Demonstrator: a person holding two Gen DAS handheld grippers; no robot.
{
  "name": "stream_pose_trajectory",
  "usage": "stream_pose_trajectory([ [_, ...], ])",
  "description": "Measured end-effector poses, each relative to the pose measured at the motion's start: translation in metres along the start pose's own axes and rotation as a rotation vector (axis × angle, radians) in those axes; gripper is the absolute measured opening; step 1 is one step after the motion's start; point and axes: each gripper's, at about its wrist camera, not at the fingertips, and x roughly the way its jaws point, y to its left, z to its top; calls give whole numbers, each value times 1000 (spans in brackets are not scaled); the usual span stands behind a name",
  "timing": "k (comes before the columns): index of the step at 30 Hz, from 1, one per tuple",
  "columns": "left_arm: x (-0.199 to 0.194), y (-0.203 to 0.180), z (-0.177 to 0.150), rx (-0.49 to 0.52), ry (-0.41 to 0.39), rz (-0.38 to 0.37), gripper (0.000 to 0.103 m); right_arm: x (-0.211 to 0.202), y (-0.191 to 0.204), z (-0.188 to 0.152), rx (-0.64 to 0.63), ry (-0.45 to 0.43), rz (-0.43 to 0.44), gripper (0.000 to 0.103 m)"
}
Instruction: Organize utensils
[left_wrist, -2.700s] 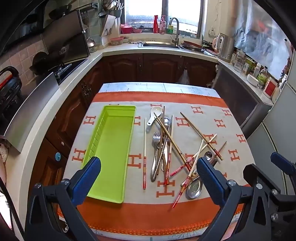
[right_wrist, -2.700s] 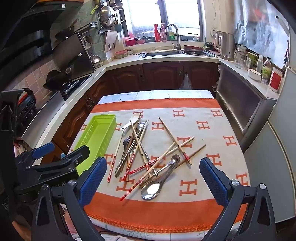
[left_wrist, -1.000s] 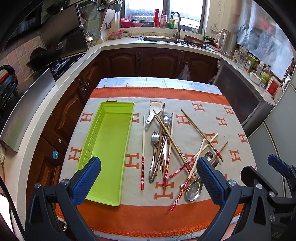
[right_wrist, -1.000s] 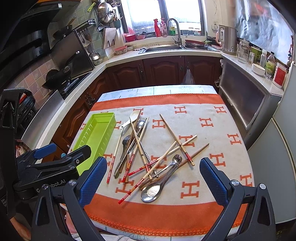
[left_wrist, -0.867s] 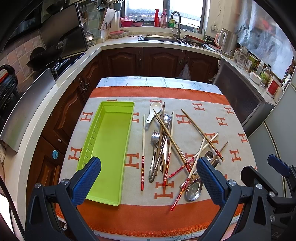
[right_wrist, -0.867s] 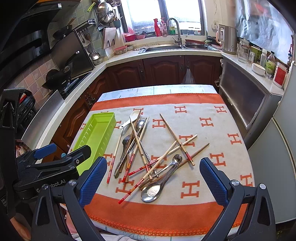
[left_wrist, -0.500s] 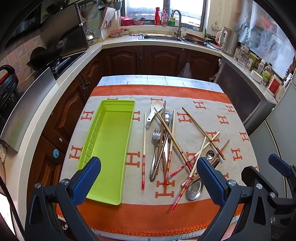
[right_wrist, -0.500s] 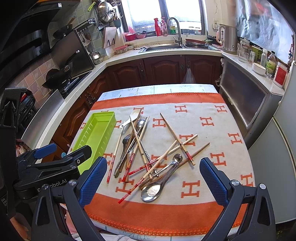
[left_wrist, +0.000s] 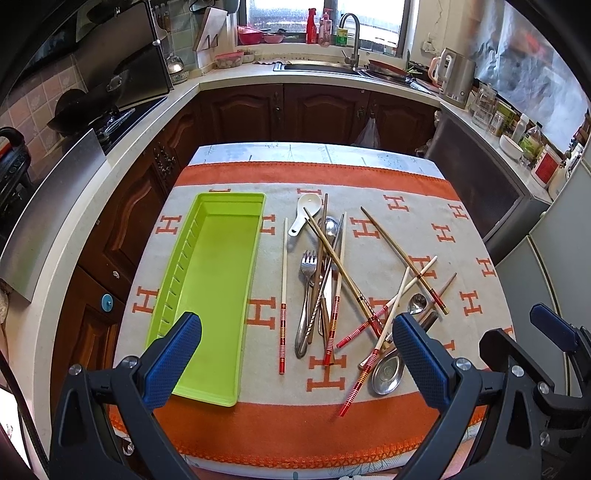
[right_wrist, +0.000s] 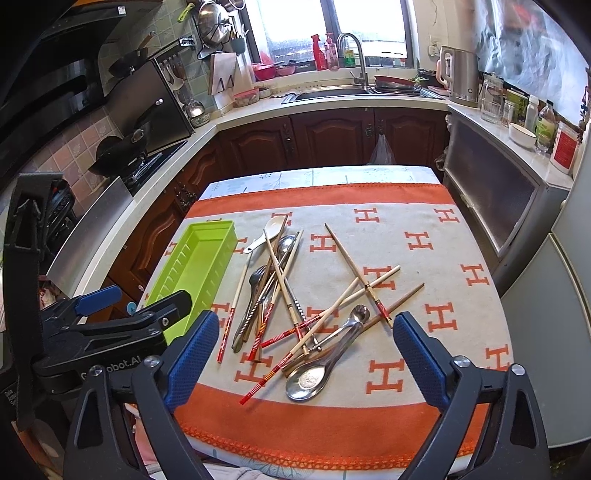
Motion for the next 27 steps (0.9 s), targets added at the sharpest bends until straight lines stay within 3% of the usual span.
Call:
stream_pose_trajectory([
  [11, 22, -6, 11, 27, 54, -12, 102, 11, 5, 3, -20, 40, 38, 74],
  [21, 78, -15, 43, 3, 149, -116, 101, 45, -26, 43, -47, 62, 31, 63],
  [27, 126, -20, 50, -64, 239, -127, 75, 98, -65, 69, -19, 131, 50, 53],
])
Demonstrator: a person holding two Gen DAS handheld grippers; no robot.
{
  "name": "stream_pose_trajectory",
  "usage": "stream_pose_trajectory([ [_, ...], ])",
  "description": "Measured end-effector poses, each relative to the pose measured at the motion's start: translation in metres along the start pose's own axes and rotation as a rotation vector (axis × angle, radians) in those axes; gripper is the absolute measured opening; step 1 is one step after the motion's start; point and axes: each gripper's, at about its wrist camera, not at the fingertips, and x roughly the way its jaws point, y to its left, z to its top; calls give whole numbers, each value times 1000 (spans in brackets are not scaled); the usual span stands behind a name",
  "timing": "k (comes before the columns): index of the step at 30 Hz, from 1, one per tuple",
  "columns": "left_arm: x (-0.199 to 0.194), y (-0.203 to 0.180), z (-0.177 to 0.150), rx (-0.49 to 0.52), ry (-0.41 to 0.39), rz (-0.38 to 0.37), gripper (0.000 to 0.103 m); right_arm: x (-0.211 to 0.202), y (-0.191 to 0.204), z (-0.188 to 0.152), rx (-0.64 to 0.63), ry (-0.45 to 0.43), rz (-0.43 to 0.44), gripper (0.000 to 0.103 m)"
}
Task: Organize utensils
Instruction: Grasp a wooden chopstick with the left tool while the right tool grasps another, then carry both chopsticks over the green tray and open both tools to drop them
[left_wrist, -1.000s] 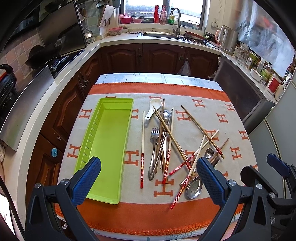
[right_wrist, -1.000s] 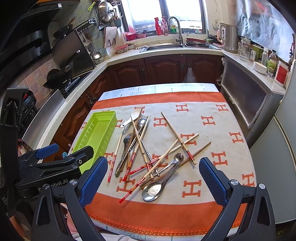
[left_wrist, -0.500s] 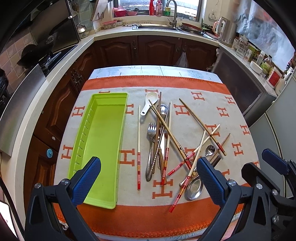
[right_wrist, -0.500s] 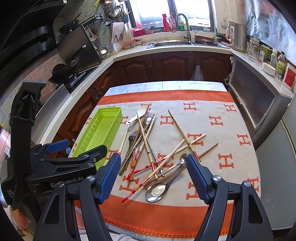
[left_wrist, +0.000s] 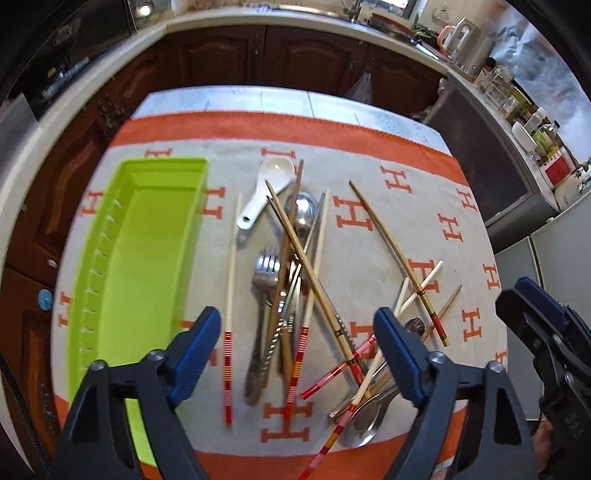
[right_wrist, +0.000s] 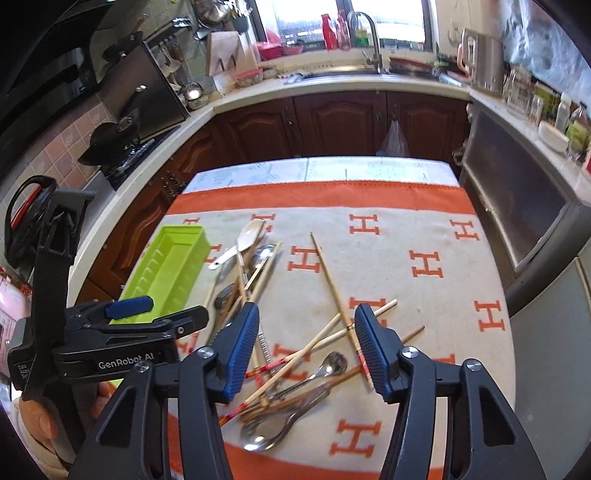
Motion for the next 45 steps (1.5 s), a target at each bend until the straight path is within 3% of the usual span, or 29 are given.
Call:
stream_pose_trajectory([
  [2, 15, -1, 3, -17, 44, -15, 61, 21, -14, 7, 6, 27, -2, 51],
  [11, 60, -11, 0, -62, 141, -34, 40, 107, -44, 15, -31, 132, 46, 37],
  [19, 76, -9, -4, -118, 174, -49, 29, 143, -33, 16, -114, 135, 45, 32],
  [27, 87, -15, -2, -118, 209, -52, 24, 182, -20, 16, -176, 192, 1, 14],
  [29, 89, -16, -1, -114, 211, -48, 18, 191, -20, 14, -177, 204, -9, 8],
  [31, 91, -15, -1, -112, 211, -42, 10, 192, -21, 13, -174, 189, -2, 7],
  [35, 89, -12, 2, -113, 176, -26, 5, 186, -23, 11, -151, 163, 13, 7],
  [45, 68, 10, 3, -119, 133, -46, 5, 141, -33, 23, -54, 80, 83, 7],
])
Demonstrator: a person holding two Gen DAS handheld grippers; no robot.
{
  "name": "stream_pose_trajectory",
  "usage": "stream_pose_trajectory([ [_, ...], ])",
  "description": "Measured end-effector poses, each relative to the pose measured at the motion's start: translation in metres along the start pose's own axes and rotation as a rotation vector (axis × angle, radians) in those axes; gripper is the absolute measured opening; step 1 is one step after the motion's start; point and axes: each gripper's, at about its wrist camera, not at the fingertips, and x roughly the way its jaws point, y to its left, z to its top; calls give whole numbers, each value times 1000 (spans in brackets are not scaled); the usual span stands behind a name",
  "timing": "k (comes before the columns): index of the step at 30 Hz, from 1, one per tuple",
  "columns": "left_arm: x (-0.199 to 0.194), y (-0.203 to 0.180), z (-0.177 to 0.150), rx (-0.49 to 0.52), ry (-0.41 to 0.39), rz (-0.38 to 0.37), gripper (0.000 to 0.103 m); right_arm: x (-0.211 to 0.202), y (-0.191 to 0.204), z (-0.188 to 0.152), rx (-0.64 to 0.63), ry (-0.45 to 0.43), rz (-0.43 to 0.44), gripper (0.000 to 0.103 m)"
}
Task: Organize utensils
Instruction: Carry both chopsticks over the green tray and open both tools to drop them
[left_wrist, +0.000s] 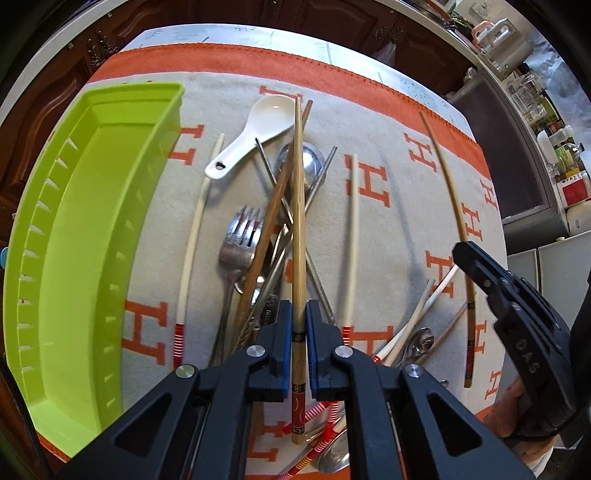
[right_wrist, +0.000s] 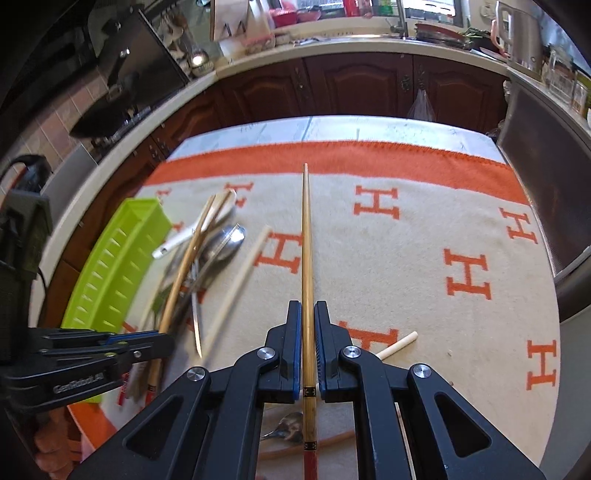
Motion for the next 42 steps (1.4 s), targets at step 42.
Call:
stream_pose_trajectory([
  [42, -92, 151, -18, 161, -166, 256, 14, 26, 233, -1, 335, 199, 264, 9],
])
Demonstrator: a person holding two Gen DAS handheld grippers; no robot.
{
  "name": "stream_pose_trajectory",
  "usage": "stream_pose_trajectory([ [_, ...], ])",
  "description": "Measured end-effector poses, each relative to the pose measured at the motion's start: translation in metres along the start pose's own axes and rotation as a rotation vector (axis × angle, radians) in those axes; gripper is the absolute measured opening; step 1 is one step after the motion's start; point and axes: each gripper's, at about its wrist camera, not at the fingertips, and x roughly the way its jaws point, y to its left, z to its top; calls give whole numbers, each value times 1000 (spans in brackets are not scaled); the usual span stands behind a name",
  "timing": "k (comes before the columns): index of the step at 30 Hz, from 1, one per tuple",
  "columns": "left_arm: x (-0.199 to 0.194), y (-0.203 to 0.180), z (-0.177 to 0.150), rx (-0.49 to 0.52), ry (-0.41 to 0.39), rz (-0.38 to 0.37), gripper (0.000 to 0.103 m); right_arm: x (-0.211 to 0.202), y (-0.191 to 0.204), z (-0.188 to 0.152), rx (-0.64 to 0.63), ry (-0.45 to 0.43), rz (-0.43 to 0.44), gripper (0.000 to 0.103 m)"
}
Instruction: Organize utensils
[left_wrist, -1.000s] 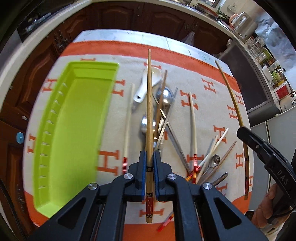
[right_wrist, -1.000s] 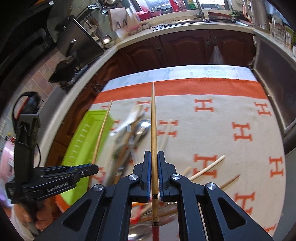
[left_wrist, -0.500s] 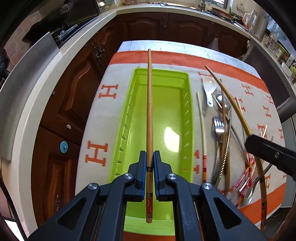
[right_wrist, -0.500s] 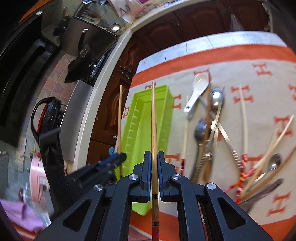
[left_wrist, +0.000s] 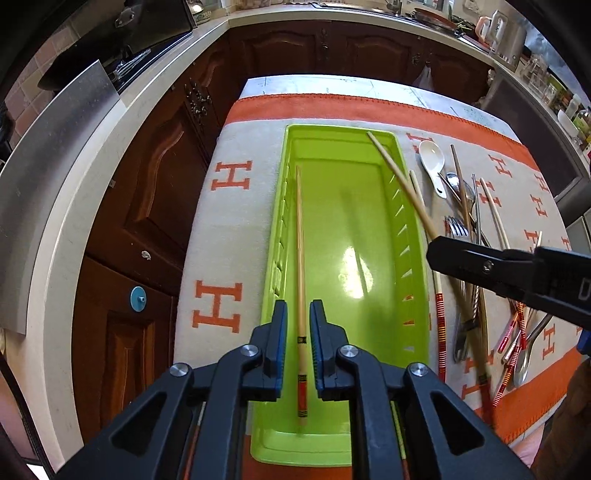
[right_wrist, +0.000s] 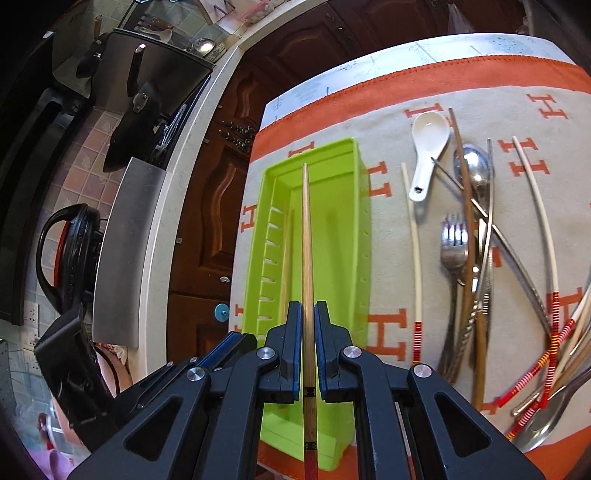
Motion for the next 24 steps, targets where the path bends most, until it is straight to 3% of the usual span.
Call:
stream_pose_trajectory([
  [4, -4, 4, -2, -7, -8, -5, 18, 1, 9, 3, -10, -7, 0, 26],
  [14, -16, 11, -5, -37, -22, -22, 20, -27, 6, -3, -55, -36, -2, 26],
  [24, -28, -7, -10, -44, -47, -63, 21, -67, -21, -20, -134, -103, -70, 26],
])
